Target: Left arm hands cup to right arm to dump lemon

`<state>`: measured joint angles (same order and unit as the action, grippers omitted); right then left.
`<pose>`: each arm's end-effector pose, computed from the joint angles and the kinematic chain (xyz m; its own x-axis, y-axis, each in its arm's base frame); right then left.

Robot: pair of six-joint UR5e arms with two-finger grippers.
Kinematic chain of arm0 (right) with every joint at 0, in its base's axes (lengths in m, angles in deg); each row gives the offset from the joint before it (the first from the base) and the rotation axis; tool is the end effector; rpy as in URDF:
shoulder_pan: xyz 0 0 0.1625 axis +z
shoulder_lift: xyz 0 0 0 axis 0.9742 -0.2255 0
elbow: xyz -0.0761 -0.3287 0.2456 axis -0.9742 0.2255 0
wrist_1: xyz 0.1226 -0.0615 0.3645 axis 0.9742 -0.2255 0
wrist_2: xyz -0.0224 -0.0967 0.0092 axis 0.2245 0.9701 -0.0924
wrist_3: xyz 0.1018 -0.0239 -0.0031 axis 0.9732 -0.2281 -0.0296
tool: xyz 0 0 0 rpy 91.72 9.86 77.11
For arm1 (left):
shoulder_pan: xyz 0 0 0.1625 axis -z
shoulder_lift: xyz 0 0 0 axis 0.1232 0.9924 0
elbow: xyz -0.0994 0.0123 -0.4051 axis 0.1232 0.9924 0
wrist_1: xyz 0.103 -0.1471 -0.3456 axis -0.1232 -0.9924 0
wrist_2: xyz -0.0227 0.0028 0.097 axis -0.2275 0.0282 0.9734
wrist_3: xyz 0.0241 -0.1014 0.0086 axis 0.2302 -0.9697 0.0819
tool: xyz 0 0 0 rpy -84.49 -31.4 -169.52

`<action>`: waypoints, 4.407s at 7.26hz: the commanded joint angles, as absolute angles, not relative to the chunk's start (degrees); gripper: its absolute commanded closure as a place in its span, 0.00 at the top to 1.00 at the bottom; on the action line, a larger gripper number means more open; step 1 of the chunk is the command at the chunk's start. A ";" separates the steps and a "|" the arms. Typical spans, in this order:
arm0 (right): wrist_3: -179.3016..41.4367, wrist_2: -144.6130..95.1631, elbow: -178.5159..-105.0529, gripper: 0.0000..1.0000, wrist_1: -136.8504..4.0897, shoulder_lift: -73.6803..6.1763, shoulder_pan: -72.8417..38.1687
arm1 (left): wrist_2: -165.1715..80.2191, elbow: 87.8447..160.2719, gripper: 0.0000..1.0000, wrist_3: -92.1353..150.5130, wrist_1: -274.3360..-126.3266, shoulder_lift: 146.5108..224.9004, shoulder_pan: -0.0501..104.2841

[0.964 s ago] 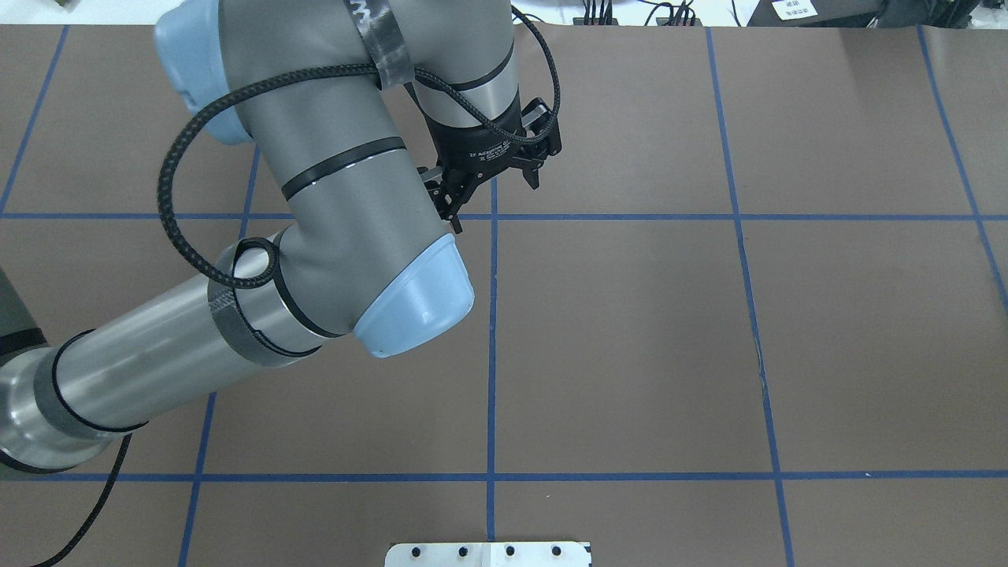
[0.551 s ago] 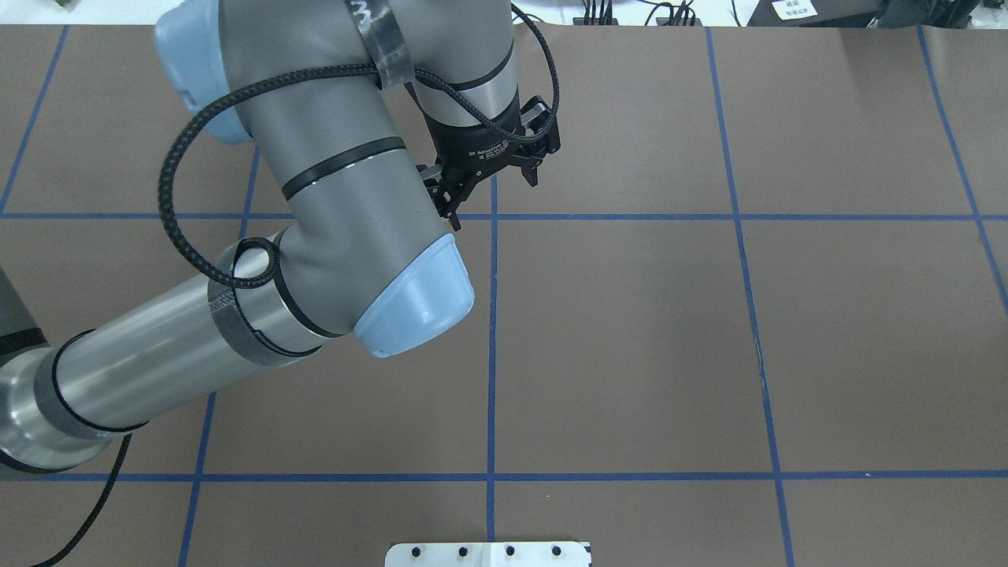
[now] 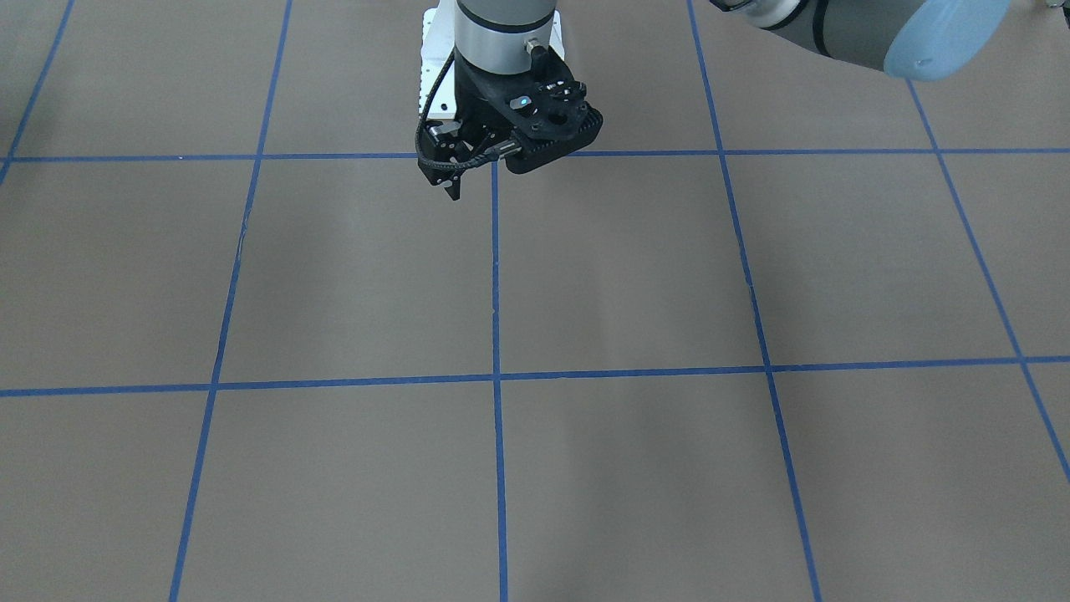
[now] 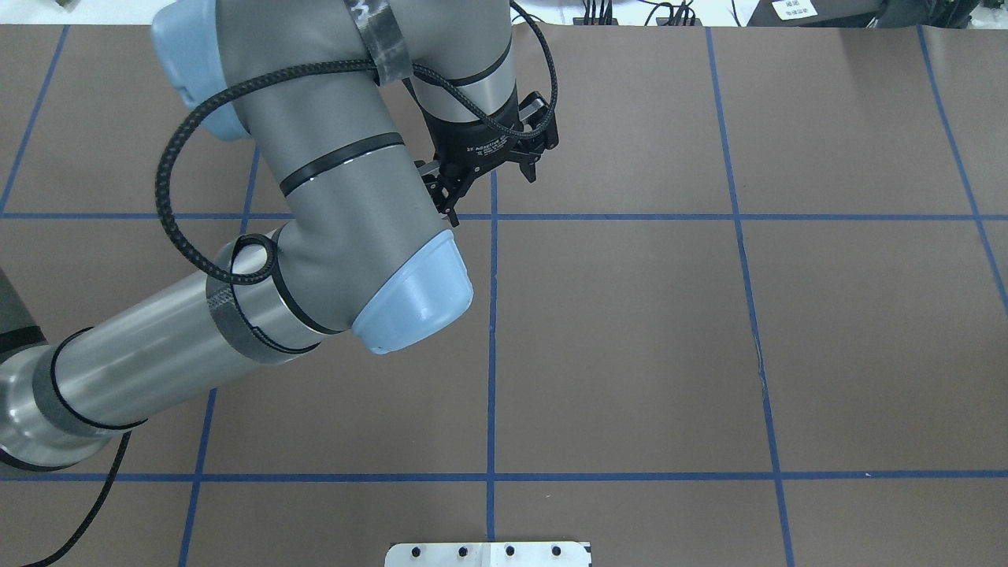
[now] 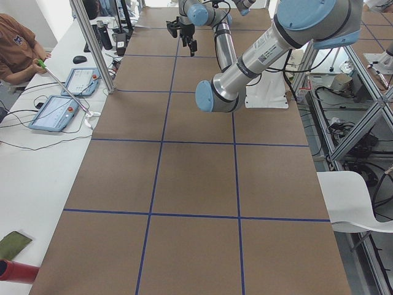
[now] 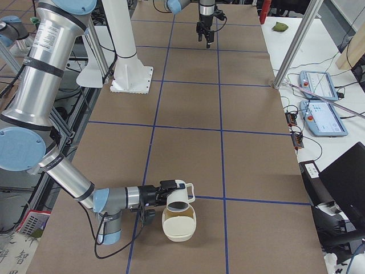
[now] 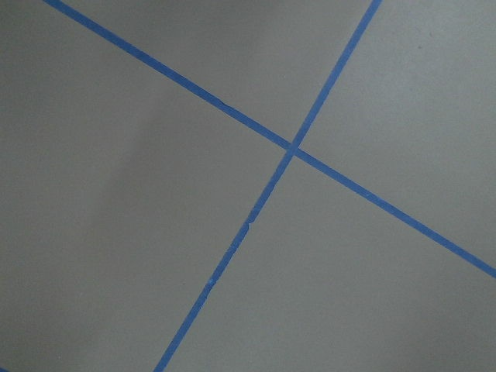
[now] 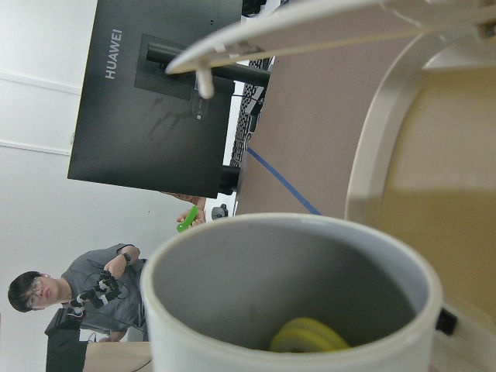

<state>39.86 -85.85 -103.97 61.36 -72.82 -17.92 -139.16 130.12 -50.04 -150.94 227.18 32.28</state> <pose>0.0257 -0.2370 0.7581 -0.5028 0.2793 0.8180 -0.7534 0.3222 -0.5732 0.4396 -0.4691 0.0196 0.5248 -0.5092 -0.6821 0.3375 0.8601 -0.3825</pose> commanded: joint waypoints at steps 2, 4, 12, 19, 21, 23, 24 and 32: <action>50.66 -93.27 -104.60 0.11 61.69 -71.52 -9.93 | -139.07 130.21 1.00 -50.04 -150.94 227.20 32.47; 59.71 -93.37 -104.69 0.12 63.10 -71.61 -6.16 | -138.20 130.12 1.00 -49.95 -150.85 227.28 32.47; 80.66 -91.97 -103.55 0.18 68.11 -70.56 -3.85 | -137.05 131.35 1.00 -49.86 -148.57 227.90 34.05; 89.56 -91.97 -104.15 0.19 68.90 -70.38 -1.29 | -136.87 132.23 1.00 -49.86 -147.60 227.99 35.11; 87.20 -92.40 -108.87 0.17 66.90 -69.94 -1.38 | -136.96 132.32 1.00 -49.86 -147.51 228.16 35.11; 78.00 -93.46 -116.69 0.17 57.35 -69.94 -1.38 | -136.96 132.67 1.00 -49.86 -147.51 228.16 35.11; 73.78 -93.46 -120.38 0.17 52.25 -69.94 -1.47 | -137.05 132.67 1.00 -49.86 -147.51 228.08 35.02; 27.21 -92.49 -127.45 0.17 13.76 -45.99 -8.23 | -137.57 131.79 1.00 -49.16 -147.86 227.55 35.11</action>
<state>35.26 -92.58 -127.35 20.59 -51.66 -7.22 -137.42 131.90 -49.57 -147.78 227.57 35.09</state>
